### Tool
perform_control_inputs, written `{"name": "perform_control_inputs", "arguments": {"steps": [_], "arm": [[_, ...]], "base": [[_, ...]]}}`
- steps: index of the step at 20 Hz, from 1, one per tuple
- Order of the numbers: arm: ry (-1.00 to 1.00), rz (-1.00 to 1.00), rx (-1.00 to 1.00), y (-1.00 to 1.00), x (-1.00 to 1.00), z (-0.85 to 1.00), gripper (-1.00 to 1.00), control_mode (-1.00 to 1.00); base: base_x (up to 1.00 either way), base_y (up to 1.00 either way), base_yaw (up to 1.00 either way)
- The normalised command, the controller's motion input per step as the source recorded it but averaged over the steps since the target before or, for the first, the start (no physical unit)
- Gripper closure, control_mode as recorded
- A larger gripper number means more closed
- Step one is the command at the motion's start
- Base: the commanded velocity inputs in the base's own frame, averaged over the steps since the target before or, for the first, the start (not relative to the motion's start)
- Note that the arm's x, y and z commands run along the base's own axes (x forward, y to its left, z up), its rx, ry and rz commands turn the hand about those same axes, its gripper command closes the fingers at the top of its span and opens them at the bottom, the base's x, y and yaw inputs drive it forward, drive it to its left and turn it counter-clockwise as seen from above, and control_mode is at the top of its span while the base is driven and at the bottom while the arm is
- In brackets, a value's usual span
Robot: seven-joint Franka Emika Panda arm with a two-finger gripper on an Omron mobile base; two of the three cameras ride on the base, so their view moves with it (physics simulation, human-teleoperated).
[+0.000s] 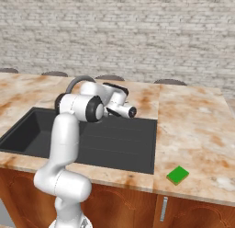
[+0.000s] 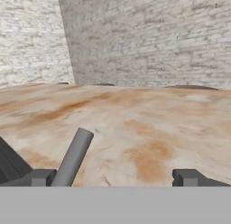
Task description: Soak the sponge with water for a few seconds and then drop it inside the sink.
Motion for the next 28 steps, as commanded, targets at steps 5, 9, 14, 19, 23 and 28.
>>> {"name": "perform_control_inputs", "arguments": {"steps": [5, 9, 14, 19, 23, 28], "arm": [[0.00, -0.10, 0.00, -0.01, 0.09, -0.05, -1.00, -1.00], [0.00, -0.08, 0.00, -0.17, 0.00, -0.05, -1.00, -1.00], [0.00, -0.01, 0.00, -0.14, 0.00, 0.00, -1.00, -1.00], [0.00, 0.00, 0.00, -0.18, 0.00, 0.00, -1.00, -1.00], [0.00, 0.00, 0.00, -0.22, 0.00, 0.00, -1.00, -1.00], [0.00, -0.04, 0.00, -0.35, 0.11, -0.05, -1.00, -1.00]], "base": [[0.00, 0.00, 0.00], [0.00, 0.00, 0.00], [0.00, 0.00, 0.00], [0.00, 0.00, 0.00], [0.00, 0.00, 0.00], [0.00, 0.00, 0.00]]}}
